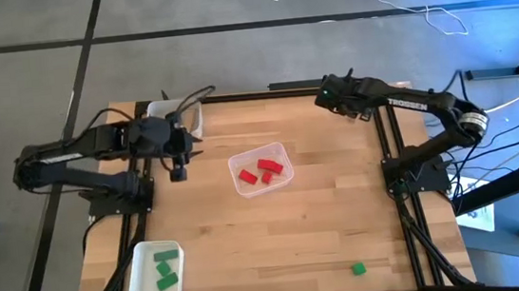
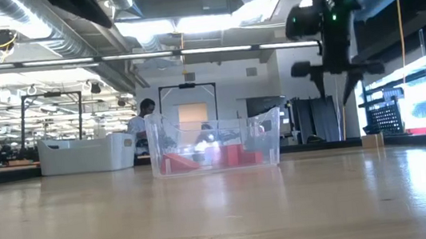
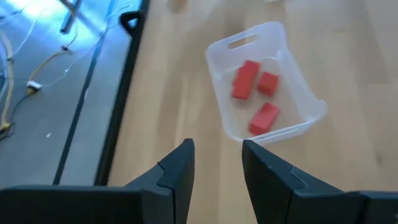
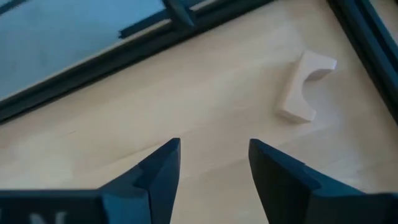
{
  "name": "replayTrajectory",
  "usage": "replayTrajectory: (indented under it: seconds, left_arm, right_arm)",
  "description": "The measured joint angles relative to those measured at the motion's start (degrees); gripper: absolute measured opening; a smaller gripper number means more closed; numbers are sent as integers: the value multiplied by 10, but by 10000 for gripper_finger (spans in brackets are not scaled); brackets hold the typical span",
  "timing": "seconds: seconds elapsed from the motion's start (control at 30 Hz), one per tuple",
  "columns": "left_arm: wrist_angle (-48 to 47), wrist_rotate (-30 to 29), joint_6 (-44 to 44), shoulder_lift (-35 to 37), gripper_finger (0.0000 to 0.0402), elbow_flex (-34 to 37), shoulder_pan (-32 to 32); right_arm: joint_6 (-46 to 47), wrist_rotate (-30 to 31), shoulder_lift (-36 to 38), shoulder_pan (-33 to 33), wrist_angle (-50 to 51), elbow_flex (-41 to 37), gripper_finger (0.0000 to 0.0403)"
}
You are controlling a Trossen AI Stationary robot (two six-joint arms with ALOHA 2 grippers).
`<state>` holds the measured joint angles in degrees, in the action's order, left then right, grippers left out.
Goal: Sort & place blocks by color
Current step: Put the brown block into the gray bin
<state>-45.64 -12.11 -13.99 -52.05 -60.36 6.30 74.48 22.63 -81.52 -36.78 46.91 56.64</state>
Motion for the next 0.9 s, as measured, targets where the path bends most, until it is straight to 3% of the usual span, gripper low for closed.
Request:
replayTrajectory:
  seconds: [0.13, 0.43, 0.9]
  left_arm:
    - [16, 24, -26, 0, 125, 0, 68]
    - [47, 154, -45, -2, 125, 0, 196]
    - [64, 211, -76, -2, 125, 0, 277]
  right_arm:
    - [-2, 6, -27, -23, 0, -4, 177]
    - [-4, 17, -73, -61, 24, -4, 167]
    - [-4, 15, -138, -106, 25, -4, 167]
